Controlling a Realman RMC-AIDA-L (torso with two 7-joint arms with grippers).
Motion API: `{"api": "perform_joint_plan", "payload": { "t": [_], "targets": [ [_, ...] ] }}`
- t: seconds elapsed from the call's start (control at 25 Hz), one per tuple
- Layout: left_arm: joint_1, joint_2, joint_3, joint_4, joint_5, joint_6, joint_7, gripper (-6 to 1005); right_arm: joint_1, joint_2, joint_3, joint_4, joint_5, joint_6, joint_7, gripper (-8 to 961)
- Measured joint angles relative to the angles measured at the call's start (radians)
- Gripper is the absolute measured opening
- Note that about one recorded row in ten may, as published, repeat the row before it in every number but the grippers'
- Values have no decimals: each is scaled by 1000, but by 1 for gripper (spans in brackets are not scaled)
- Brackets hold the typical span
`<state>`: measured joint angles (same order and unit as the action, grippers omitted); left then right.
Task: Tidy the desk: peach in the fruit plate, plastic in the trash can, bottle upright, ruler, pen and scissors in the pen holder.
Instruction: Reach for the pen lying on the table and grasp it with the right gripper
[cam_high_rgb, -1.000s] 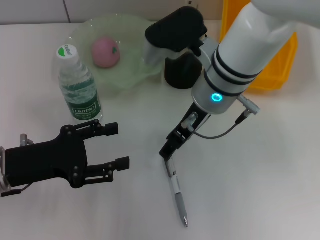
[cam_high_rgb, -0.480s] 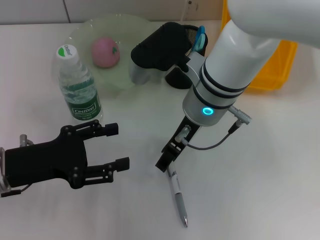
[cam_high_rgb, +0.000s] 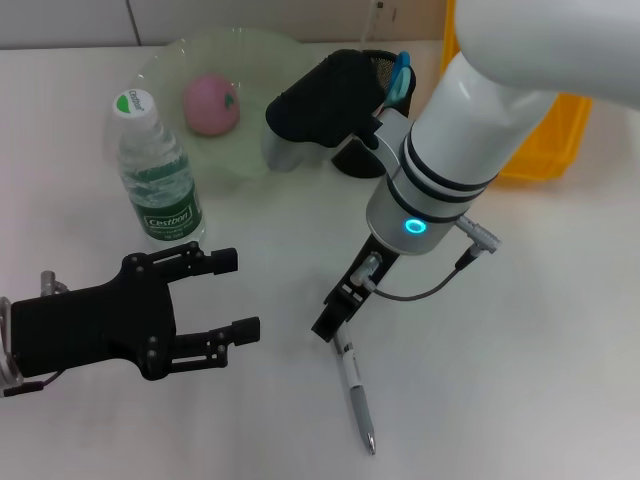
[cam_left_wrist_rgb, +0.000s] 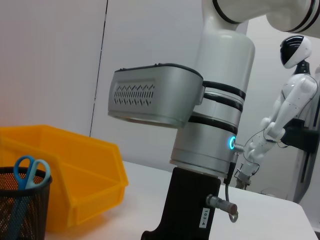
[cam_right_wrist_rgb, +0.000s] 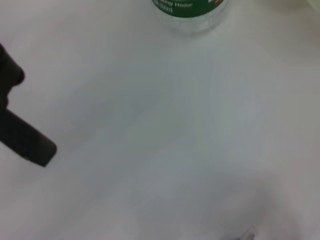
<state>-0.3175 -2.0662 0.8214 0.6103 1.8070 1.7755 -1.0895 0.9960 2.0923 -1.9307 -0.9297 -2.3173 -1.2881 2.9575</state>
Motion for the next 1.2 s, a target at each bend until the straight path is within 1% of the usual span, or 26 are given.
{"api": "perform_joint_plan", "payload": {
  "t": [0.64, 1.04, 1.2],
  "targets": [
    [2, 0, -2, -1, 0, -1, 3, 800, 4, 0, -28, 21, 1, 17, 0, 673],
    [5, 1, -4, -1, 0, -3, 3, 800, 0, 0, -24, 22, 4, 8, 1, 644],
    [5, 2, -6, -1, 0, -4, 3, 800, -3, 0, -17, 22, 15, 5, 2, 575]
  ]
}}
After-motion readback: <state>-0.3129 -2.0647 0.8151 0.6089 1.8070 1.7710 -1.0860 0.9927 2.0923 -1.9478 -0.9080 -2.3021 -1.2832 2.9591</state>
